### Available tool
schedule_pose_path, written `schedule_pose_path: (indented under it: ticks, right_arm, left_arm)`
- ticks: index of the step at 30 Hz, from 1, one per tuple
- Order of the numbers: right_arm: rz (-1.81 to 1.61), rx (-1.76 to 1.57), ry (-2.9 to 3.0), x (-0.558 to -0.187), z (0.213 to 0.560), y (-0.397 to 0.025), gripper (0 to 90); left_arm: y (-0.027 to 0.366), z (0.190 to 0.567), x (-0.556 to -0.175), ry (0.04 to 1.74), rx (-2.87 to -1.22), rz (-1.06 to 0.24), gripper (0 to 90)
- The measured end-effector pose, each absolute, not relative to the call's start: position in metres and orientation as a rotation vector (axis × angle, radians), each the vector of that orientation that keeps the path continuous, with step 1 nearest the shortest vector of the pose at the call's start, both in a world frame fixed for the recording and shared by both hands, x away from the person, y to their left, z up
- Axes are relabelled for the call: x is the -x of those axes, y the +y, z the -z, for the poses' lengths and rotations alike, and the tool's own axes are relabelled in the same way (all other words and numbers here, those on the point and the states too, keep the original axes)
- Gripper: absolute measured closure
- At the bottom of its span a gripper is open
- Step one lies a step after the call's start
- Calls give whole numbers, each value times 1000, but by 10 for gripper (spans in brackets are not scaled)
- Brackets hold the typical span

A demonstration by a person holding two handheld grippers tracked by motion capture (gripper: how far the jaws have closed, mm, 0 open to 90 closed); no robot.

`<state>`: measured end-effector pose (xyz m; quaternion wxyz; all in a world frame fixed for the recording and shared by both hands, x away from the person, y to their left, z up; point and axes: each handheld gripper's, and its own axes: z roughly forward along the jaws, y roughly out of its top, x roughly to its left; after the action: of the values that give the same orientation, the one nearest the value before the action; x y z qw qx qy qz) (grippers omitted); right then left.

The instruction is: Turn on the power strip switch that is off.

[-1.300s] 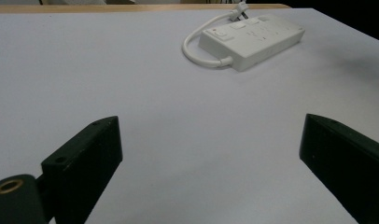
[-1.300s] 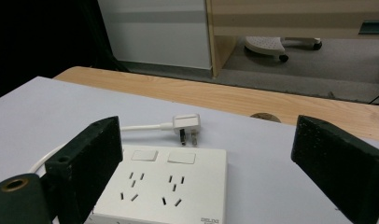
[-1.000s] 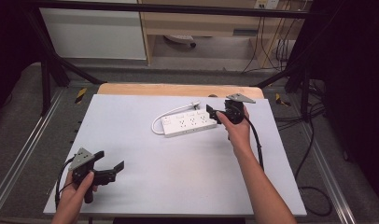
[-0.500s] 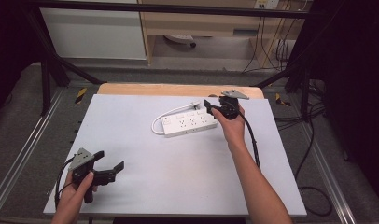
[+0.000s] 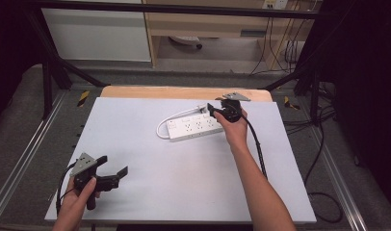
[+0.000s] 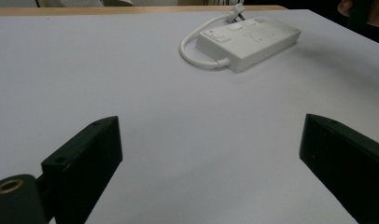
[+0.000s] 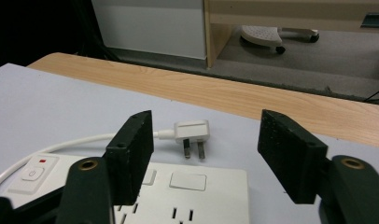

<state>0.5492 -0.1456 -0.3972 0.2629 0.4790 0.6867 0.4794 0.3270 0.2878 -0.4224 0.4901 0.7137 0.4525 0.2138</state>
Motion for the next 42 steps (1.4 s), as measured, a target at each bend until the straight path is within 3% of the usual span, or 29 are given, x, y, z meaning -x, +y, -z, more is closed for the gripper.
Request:
schedule_pose_path:
  ticks: [10, 20, 34, 42]
  right_arm:
    - [-1293, -1303, 1837, -556, 405, -144, 568]
    - [-1268, -1332, 1833, -562, 415, -144, 638]
    - [-1264, -1296, 1858, -563, 424, -136, 830]
    - [-1261, -1264, 1890, -562, 427, -131, 882]
  left_arm:
    - [288, 422, -327, 1103, -1730, -517, 60]
    - [288, 422, -327, 1099, -1732, -519, 60]
    - [288, 422, -326, 1099, -1729, -519, 60]
    - [288, 422, -326, 1097, -1727, -520, 60]
